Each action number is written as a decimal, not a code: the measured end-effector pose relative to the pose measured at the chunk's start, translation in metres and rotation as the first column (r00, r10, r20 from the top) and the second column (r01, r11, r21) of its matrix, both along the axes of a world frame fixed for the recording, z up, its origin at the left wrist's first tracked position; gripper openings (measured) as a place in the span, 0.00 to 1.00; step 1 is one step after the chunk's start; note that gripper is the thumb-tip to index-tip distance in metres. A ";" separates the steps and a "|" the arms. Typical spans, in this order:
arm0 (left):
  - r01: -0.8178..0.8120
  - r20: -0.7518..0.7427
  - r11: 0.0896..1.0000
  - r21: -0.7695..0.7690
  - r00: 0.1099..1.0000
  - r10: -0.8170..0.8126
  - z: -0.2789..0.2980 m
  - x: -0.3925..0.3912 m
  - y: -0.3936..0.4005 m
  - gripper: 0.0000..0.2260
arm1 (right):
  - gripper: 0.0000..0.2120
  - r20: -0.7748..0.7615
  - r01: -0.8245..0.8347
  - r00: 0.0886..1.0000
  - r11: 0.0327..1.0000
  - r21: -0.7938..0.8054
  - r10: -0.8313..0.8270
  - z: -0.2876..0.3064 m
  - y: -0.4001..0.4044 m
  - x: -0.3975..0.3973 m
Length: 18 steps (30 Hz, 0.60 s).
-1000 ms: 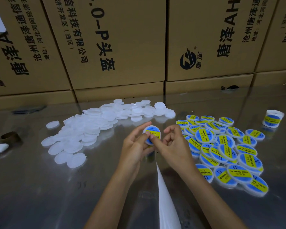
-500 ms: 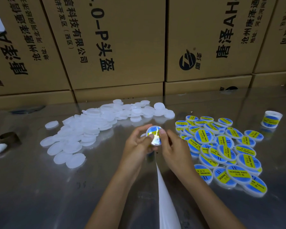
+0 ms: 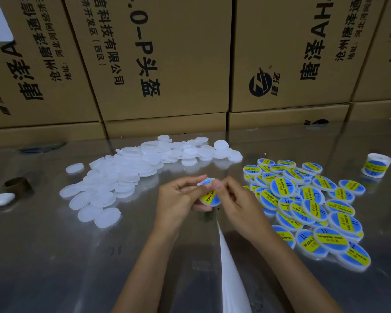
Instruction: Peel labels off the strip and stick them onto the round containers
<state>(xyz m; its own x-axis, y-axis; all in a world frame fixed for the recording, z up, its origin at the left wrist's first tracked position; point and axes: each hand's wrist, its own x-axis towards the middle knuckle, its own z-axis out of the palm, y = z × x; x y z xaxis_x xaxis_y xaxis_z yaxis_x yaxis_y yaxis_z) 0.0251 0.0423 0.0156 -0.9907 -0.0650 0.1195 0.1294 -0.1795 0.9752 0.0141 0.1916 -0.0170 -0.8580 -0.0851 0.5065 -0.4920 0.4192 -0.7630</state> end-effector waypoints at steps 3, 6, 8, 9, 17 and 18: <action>-0.114 -0.022 0.993 0.007 0.993 0.114 -0.002 0.000 0.002 0.01 | 0.21 0.020 0.023 0.999 0.995 0.101 -0.025 -0.004 -0.002 0.001; -0.122 -0.025 0.992 0.003 0.992 0.122 -0.002 0.001 0.005 0.01 | 0.22 -0.003 0.078 0.997 0.987 0.140 -0.079 -0.004 0.000 0.000; -0.121 -0.031 0.992 0.017 0.992 0.122 -0.002 0.002 0.007 0.03 | 0.21 -0.024 0.126 0.992 0.978 0.165 -0.124 -0.002 0.002 0.000; -0.113 -0.034 0.993 0.026 0.993 0.113 -0.002 0.002 0.007 0.04 | 0.21 -0.037 0.145 0.989 0.975 0.167 -0.140 -0.001 0.001 0.000; 0.284 -0.021 0.951 -0.119 0.957 -0.289 -0.004 0.000 0.001 0.22 | 0.21 -0.129 0.265 0.960 0.957 0.118 -0.250 0.001 0.009 -0.004; 0.310 -0.024 0.937 -0.163 0.948 -0.318 -0.004 0.000 -0.001 0.22 | 0.21 -0.132 0.261 0.960 0.958 0.115 -0.246 0.002 0.010 -0.004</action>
